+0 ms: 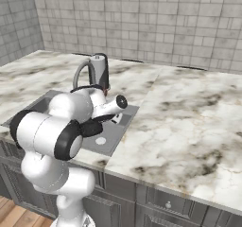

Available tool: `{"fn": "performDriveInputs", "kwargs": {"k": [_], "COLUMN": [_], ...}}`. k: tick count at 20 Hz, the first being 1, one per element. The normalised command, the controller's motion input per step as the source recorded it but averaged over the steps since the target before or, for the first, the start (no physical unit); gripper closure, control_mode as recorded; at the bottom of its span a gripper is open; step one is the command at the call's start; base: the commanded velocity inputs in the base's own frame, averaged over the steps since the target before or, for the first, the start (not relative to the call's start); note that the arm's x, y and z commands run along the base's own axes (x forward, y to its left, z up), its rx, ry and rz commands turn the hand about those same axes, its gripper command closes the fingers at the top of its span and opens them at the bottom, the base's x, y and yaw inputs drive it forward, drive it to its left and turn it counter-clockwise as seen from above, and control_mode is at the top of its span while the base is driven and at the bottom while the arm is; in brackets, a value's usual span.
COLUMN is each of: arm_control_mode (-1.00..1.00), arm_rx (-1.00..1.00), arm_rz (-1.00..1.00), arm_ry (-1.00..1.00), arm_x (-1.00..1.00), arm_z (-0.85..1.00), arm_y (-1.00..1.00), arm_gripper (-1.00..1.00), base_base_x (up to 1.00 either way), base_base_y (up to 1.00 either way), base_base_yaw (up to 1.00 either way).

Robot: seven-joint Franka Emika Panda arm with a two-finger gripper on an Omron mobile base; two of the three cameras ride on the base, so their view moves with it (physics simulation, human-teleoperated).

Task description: Open the cabinet, pick the kettle from the cabinet, and place it in the sink.

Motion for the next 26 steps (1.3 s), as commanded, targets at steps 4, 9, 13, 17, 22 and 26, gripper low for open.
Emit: {"fn": "performDriveInputs", "kwargs": {"k": [4, 9, 13, 17, 22, 26], "arm_control_mode": [-1.00, -1.00, -1.00, -1.00, -1.00, -1.00], "arm_rx": [0.00, 0.00, 0.00, 0.00, 0.00, 0.00], "arm_rz": [0.04, 0.08, 0.09, 0.13, 0.18, 0.17], "arm_ry": [0.00, 0.00, 0.00, 0.00, 0.00, 0.00], "arm_x": [0.27, 0.21, 0.21, 0.17, 0.18, 0.20], "arm_z": [-0.17, -0.20, -0.19, -0.16, -0.13, -0.13], "arm_y": [0.06, 0.03, 0.02, 0.00, 0.00, 0.02], "arm_gripper": [1.00, 1.00, 1.00, 1.00, 1.00, 1.00], "base_base_x": [0.00, 0.00, 0.00, 0.00, 0.00, 0.00], "base_base_y": [0.00, 0.00, 0.00, 0.00, 0.00, 0.00], "base_base_yaw": [0.00, 0.00, 0.00, 0.00, 0.00, 0.00]}}
